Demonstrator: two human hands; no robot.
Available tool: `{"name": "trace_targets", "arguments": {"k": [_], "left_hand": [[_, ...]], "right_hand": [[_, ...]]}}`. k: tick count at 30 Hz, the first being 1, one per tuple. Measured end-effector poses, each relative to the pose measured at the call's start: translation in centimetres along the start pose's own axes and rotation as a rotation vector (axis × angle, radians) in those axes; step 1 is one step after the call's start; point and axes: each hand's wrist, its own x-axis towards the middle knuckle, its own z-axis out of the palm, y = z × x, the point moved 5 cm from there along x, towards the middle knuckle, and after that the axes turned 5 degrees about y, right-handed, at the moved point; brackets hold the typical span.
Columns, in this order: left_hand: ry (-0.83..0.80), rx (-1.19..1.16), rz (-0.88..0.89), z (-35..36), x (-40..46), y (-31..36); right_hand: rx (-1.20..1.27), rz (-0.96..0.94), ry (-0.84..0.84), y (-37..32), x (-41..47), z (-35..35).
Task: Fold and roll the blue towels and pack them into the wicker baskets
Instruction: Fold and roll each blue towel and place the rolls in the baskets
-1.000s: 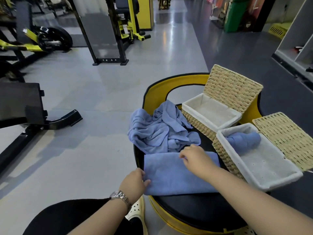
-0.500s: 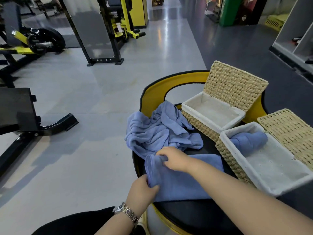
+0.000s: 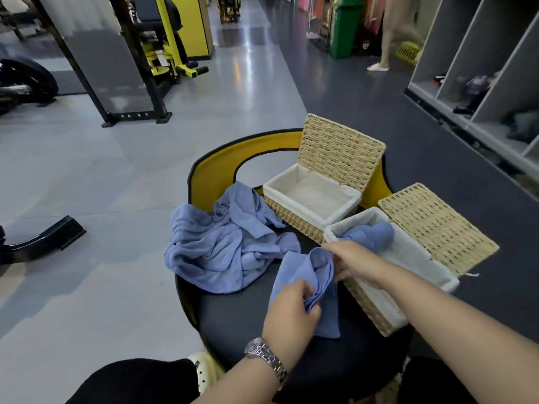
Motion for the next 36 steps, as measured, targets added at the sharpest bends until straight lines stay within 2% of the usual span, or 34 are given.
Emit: {"name": "trace_targets", "arguments": {"k": [2, 5, 7, 9, 13, 15, 19, 23, 25, 27, 29, 31, 33, 36], "left_hand": [[-0.049, 0.052, 0.039, 1.4, 0.1, 0.2], [-0.163, 0.235, 0.155, 3.4, -0.3, 0.2], [-0.127, 0.372, 0.25, 3.8, -0.4, 0.2], [-0.051, 0.459, 0.305, 3.8, -0.5, -0.4], [-0.103, 0.632, 0.309, 3.5, -0.6, -2.1], [-0.139, 0.691, 0.333, 3.1, -0.6, -2.6], [-0.134, 0.764, 0.312, 1.1, 0.6, -4.4], [-0.236, 0.804, 0.387, -0.6, 1.9, -5.5], [-0.172, 0.717, 0.337, -1.9, 2.9, -5.5], [-0.03, 0.572, 0.22, -3.4, 3.8, -6.1], [-0.01, 0.559, 0.044, -3.8, 4.1, -7.3], [-0.082, 0.575, -0.094, -3.3, 4.2, -8.4], [-0.116, 0.596, -0.134, -2.6, 4.1, -9.0], [-0.147, 0.537, -0.151, -2.2, 4.1, -9.3]], "right_hand": [[-0.146, -0.077, 0.057, 0.0, 0.0, 0.0], [-0.61, -0.294, 0.181, 0.2, -0.1, 0.8], [-0.905, -0.553, 0.247, -0.3, -0.4, 2.1], [-1.125, -0.707, 0.197, -0.7, -0.7, 3.1], [-1.321, -0.548, -0.03, 1.2, -0.4, 4.6], [-1.319, -0.538, -0.034, 1.5, -0.8, 5.1], [-1.323, -0.476, -0.233, 2.5, -1.7, 6.9], [-1.221, -0.545, -0.021, 0.5, -2.2, 6.5], [-1.064, -0.624, 0.151, -0.8, -1.5, 5.8], [-0.922, -0.692, 0.264, -1.4, -0.3, 5.3], [-0.837, -0.647, 0.159, -0.8, 1.3, 5.6], [-0.836, -0.623, 0.031, -0.8, 2.2, 6.1], [-0.828, -0.58, -0.062, -0.6, 2.8, 6.4], [-0.765, -0.413, -0.176, 0.6, 3.6, 6.6]]}}
